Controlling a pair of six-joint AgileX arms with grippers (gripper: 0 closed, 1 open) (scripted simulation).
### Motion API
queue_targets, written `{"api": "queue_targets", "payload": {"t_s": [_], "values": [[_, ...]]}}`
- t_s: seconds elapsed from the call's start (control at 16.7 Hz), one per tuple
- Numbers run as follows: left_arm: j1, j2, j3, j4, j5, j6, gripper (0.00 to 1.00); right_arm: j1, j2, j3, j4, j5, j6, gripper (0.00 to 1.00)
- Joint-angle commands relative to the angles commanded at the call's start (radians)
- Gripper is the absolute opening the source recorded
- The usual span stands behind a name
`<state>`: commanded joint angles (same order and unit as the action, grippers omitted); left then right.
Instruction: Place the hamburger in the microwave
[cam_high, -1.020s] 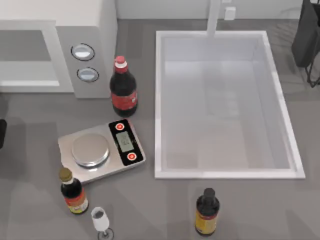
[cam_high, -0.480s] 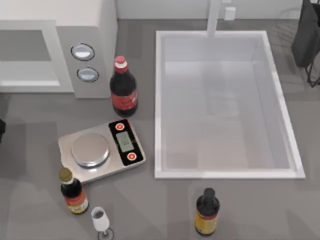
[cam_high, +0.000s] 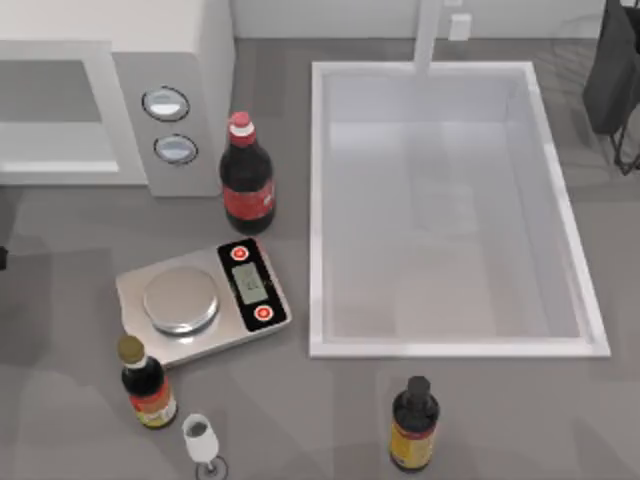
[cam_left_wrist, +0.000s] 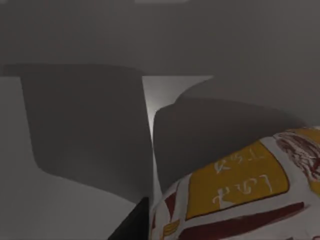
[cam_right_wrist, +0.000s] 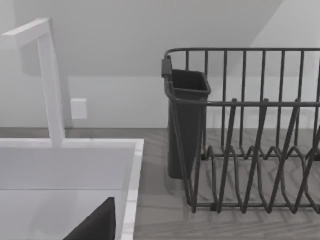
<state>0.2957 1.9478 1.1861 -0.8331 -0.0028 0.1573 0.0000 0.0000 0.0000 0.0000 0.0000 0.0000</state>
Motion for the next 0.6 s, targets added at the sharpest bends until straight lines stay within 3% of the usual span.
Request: {"api": "queue_targets", "payload": {"t_s": [0.6], "values": [[-0.022, -0.111, 0.206, -0.283, 0.002, 0.013, 0.00, 0.000, 0.000, 0.000, 0.000, 0.000, 0.000, 1.00]]}}
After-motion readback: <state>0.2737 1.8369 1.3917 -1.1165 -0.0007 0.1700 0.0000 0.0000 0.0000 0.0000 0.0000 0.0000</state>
